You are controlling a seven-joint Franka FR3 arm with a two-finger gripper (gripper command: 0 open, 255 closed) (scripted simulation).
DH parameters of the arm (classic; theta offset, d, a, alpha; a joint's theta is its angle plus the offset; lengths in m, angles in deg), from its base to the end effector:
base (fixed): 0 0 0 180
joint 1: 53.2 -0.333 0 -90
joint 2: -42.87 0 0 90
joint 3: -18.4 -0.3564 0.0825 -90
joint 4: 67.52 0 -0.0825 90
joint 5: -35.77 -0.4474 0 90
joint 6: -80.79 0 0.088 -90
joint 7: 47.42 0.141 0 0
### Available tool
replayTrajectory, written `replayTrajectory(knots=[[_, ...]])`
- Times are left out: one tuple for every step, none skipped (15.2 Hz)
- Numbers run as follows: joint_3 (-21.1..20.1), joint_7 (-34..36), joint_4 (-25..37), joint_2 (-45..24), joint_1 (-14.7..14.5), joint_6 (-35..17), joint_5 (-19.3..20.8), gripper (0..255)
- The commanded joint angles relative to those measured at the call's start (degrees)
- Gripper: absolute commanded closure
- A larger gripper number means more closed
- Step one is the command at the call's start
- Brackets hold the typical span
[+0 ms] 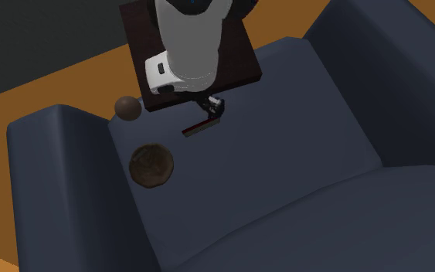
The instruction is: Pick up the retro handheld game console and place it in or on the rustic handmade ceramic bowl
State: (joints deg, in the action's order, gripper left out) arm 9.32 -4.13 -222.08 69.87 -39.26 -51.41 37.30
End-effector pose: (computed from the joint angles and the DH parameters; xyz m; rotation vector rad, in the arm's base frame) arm 0.4137 -0.0426 0.3452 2.8090 -1.2502 0.1552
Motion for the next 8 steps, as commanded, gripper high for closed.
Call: replayTrajectory(knots=[[-0.82,4.41,-1.37,-3.16,1.16,-3.82,-0.53,0],[-1.18,6.44,-1.86,-5.03,1.81,-5.81,-0.72,0],[-1.51,8.50,-2.30,-6.99,2.43,-7.83,-0.85,0],[-1.84,10.57,-2.67,-9.04,3.05,-9.87,-0.95,0],[-2.15,12.67,-2.97,-11.16,3.66,-11.93,-1.00,0],[-2.44,14.80,-3.21,-13.37,4.26,-14.01,-0.99,0],[-2.72,16.95,-3.38,-15.65,4.87,-16.10,-0.92,0],[-2.97,19.15,-3.48,-18.01,5.47,-18.21,-0.78,0]])
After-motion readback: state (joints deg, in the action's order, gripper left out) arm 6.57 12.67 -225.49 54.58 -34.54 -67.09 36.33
